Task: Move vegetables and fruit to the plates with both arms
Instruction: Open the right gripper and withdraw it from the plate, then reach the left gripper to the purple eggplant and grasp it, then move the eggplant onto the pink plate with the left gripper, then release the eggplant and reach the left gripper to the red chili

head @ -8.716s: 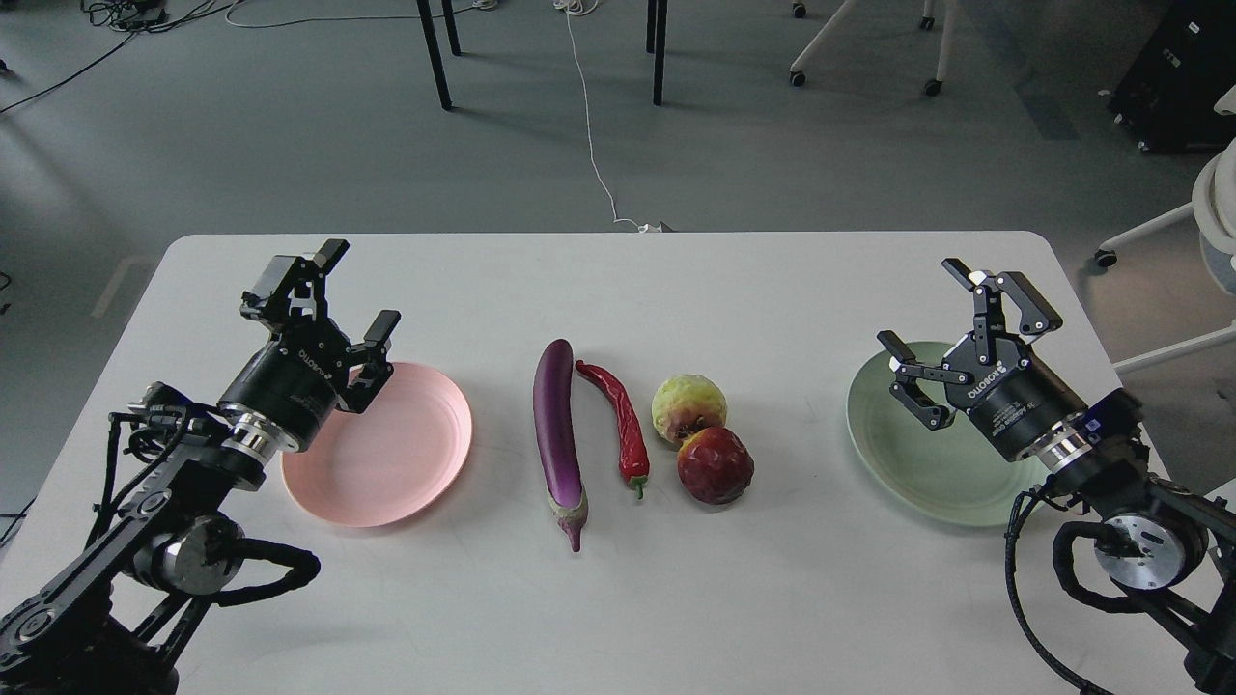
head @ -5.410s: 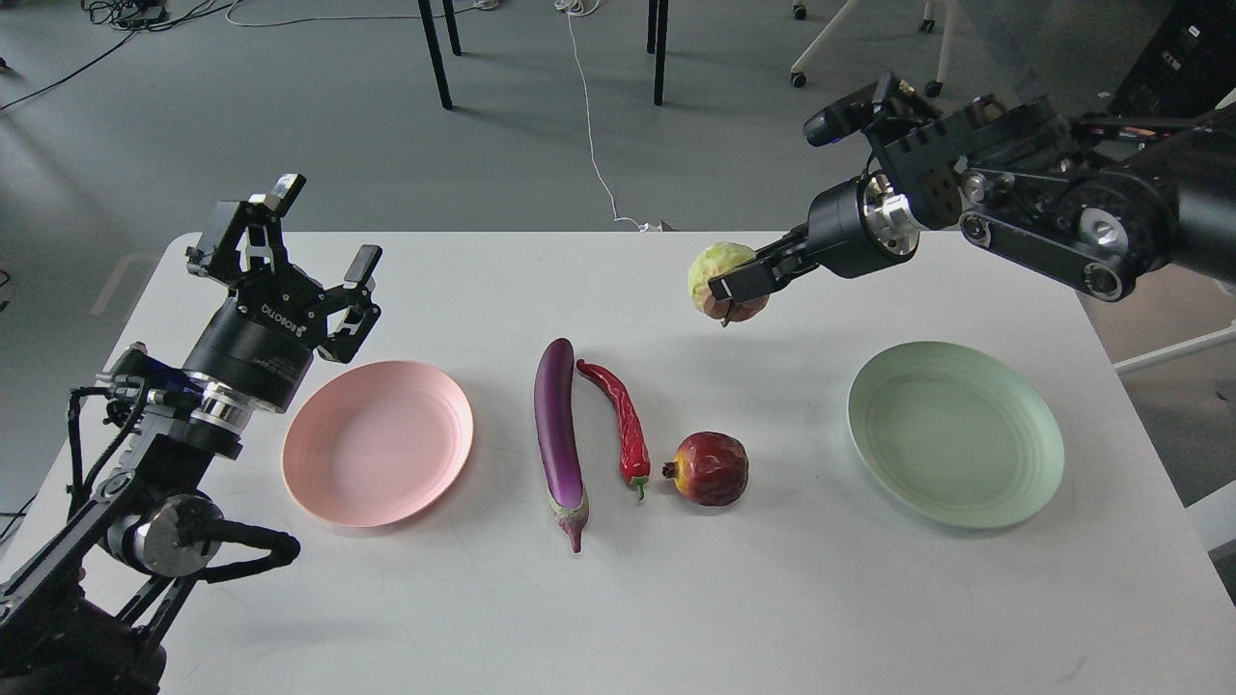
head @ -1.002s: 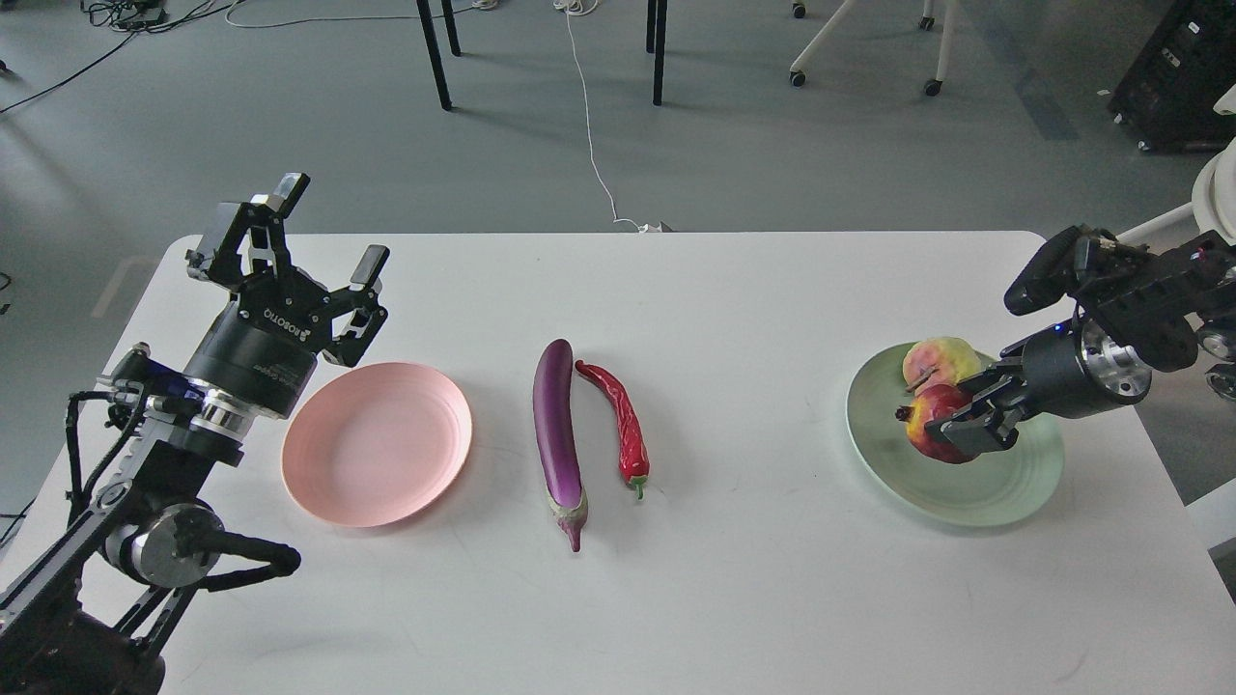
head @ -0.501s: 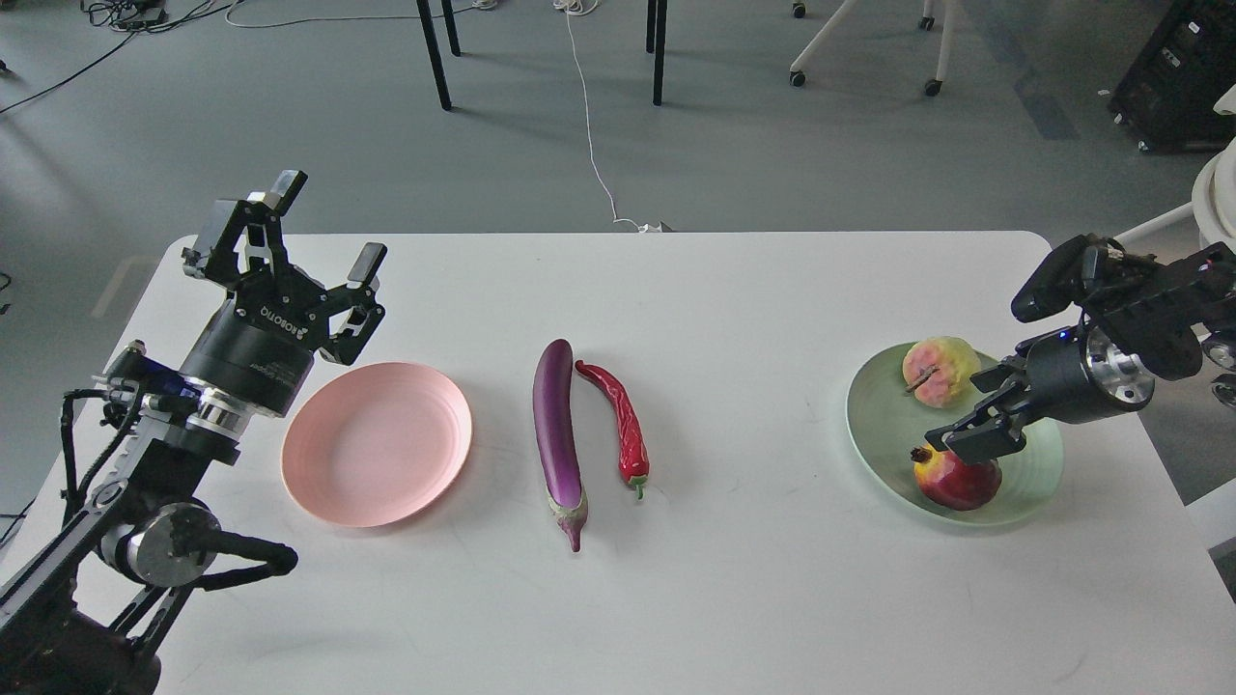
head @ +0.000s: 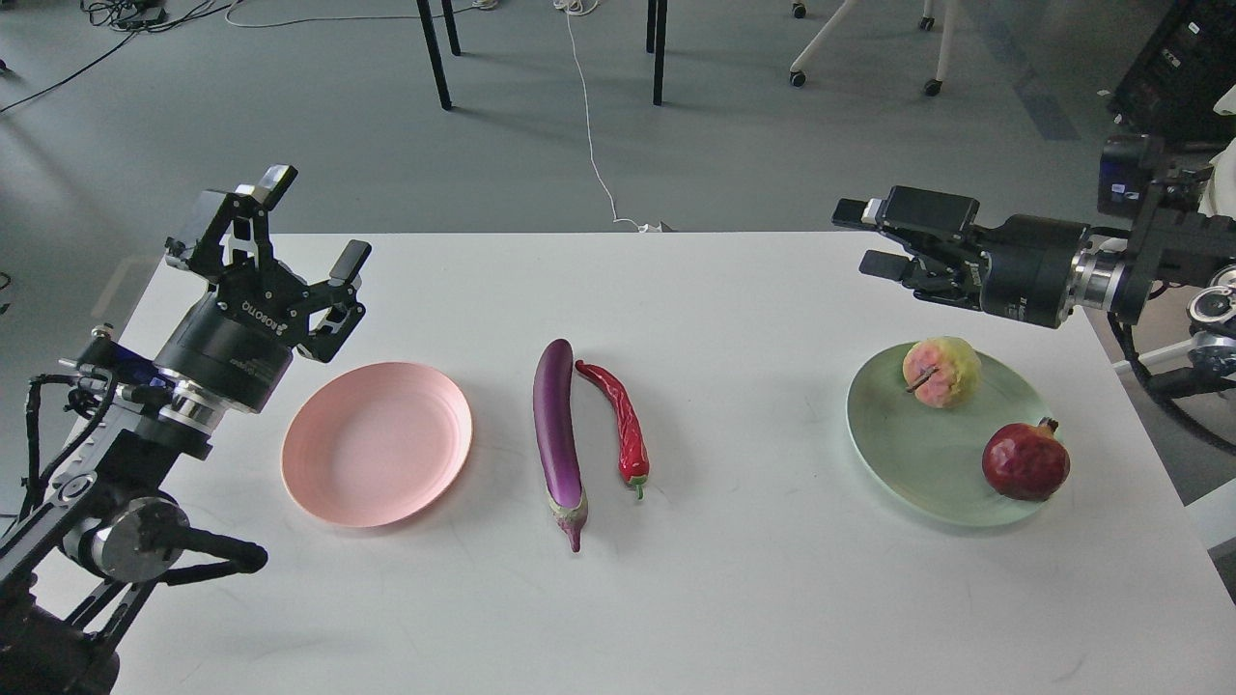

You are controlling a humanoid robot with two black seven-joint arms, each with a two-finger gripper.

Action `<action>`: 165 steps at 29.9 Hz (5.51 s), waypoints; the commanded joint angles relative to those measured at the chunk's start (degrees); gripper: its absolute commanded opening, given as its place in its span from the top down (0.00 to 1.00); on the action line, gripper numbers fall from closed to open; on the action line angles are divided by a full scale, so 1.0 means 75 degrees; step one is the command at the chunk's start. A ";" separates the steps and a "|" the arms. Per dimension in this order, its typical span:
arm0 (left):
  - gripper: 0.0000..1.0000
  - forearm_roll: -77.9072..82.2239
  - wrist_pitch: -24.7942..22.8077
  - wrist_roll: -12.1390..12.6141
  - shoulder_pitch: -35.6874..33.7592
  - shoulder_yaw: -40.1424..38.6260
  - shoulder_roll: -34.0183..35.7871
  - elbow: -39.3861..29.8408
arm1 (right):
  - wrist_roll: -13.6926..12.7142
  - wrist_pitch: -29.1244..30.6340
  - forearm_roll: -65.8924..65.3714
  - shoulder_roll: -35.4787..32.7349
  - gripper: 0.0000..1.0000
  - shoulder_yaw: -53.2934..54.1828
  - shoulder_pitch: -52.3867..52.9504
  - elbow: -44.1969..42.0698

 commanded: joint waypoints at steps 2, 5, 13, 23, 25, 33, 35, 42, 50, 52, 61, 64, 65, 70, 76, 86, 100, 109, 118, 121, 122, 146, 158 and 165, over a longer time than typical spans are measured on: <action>0.02 0.0766 -0.0008 0.0027 -0.0047 0.0149 0.0015 -0.0023 | 0.0001 0.0049 0.2572 0.0512 0.02 0.1594 -0.1506 -0.0446; 0.02 0.1643 -0.0008 0.0098 -0.0082 0.0430 0.0027 -0.0081 | 0.0001 0.0212 0.3405 0.0945 0.02 0.2672 -0.2420 -0.1196; 0.02 0.5016 -0.0055 0.0660 -0.1040 0.1518 0.0143 0.0011 | 0.0001 0.1216 0.3630 0.1181 0.02 0.4080 -0.4015 -0.1971; 0.02 0.7893 -0.0523 0.0719 -0.4919 0.5865 0.0859 0.1476 | 0.0001 0.1216 0.3618 0.1158 0.01 0.4386 -0.4298 -0.2018; 0.02 0.7811 -0.0618 0.1173 -0.5342 0.6347 0.0765 0.1768 | 0.0001 0.1216 0.3618 0.1158 0.01 0.4386 -0.4298 -0.2030; 0.02 0.7752 -0.0723 0.2277 -0.5543 0.6489 -0.0663 0.3186 | 0.0001 0.1216 0.3618 0.1146 0.01 0.4422 -0.4298 -0.2030; 0.02 0.7752 -0.0723 0.2534 -0.5543 0.6489 -0.0956 0.3468 | 0.0001 0.1216 0.3618 0.1134 0.01 0.4468 -0.4298 -0.2030; 0.02 0.7752 -0.0723 0.2934 -0.5531 0.6513 -0.1262 0.3797 | 0.0001 0.1216 0.3618 0.1134 0.01 0.4527 -0.4298 -0.2030; 0.02 0.7717 -0.1039 0.3098 -0.5438 0.6513 -0.1391 0.3797 | 0.0001 0.1216 0.3618 0.1146 0.01 0.4539 -0.4298 -0.2077; 0.02 0.7705 -0.1040 0.3133 -0.5426 0.6525 -0.1426 0.3809 | 0.0001 0.1216 0.3618 0.1134 0.01 0.4539 -0.4298 -0.2089; 0.02 0.7529 -0.1051 0.3227 -0.5379 0.6513 -0.1661 0.3809 | 0.0001 0.1216 0.3618 0.1122 0.01 0.4574 -0.4298 -0.2089; 0.05 0.7529 -0.1063 0.3262 -0.5379 0.6513 -0.1684 0.3809 | 0.0001 0.1216 0.3618 0.1122 0.01 0.4574 -0.4298 -0.2089; 0.06 0.7529 -0.1063 0.3355 -0.5379 0.6513 -0.1684 0.3809 | 0.0001 0.1216 0.3618 0.1122 0.01 0.4574 -0.4298 -0.2089; 0.34 0.7389 -0.1203 0.3567 -0.5379 0.6513 -0.1684 0.3903 | 0.0001 0.1216 0.3618 0.1111 0.01 0.4574 -0.4298 -0.2089; 0.78 0.7050 -0.1344 0.4093 -0.5379 0.6513 -0.1673 0.3961 | 0.0001 0.1216 0.3618 0.1111 0.01 0.4574 -0.4298 -0.2089; 0.81 0.4907 -0.1274 0.4750 -0.5578 0.6372 -0.1567 0.3903 | 0.0001 0.1216 0.3607 0.1111 0.01 0.4574 -0.4298 -0.2089; 0.80 0.4434 -0.1960 0.4084 -0.6211 0.6513 0.1078 0.2756 | 0.0001 0.1216 0.3583 0.1122 0.01 0.4574 -0.4298 -0.2100; 0.78 0.5186 -0.1960 0.3145 -0.5696 0.7099 0.2733 0.2250 | 0.0001 0.1216 0.3560 0.1111 0.01 0.4562 -0.4298 -0.2100; 0.66 0.5186 -0.1848 0.3051 -0.5438 0.7099 0.2734 0.2110 | 0.0001 0.1216 0.3536 0.1111 0.01 0.4551 -0.4310 -0.2100; 0.45 0.5186 -0.1848 0.3039 -0.5438 0.7099 0.2722 0.2110 | 0.0001 0.1216 0.3536 0.1111 0.01 0.4562 -0.4310 -0.2089; 0.35 0.5186 -0.1848 0.3039 -0.5438 0.7099 0.2734 0.2110 | 0.0001 0.1216 0.3536 0.1111 0.01 0.4562 -0.4333 -0.2089; 0.00 0.5209 -0.1379 0.2922 -0.5883 0.5962 0.0943 0.1735 | 0.0001 0.1216 0.3536 0.1052 0.01 0.4574 -0.4368 -0.2077; 0.01 0.5924 -0.0770 0.4316 -0.5789 0.6418 -0.1554 0.2133 | 0.0001 0.1216 0.3525 0.0900 0.01 0.4562 -0.4415 -0.2077; 0.01 0.5947 -0.0489 0.4492 -0.5754 0.6688 -0.2363 0.2870 | 0.0001 0.1216 0.3513 0.0911 0.01 0.4551 -0.4415 -0.2089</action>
